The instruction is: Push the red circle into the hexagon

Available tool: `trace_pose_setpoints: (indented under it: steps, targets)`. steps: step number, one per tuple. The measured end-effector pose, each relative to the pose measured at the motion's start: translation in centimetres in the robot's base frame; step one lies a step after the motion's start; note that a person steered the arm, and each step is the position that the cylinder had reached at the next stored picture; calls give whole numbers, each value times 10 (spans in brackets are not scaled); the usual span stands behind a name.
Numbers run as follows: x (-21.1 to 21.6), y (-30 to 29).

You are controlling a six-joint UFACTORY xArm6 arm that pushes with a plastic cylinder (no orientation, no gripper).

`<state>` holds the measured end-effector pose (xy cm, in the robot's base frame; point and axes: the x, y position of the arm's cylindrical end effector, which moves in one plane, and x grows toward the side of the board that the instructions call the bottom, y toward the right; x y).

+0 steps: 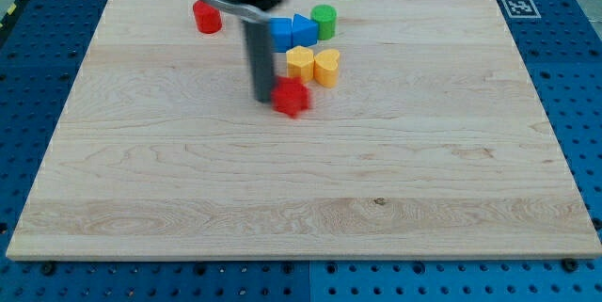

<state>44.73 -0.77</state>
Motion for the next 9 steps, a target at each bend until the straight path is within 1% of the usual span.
trace_pose_setpoints:
  steps: [1,2,3,4,5,6,7,8,9]
  targets:
    - [28,66]
    - [28,76]
    - [28,154]
    - [27,171]
    - [25,108]
    - [24,8]
    - [8,-101]
    - [-49,-184]
    - [-140,-197]
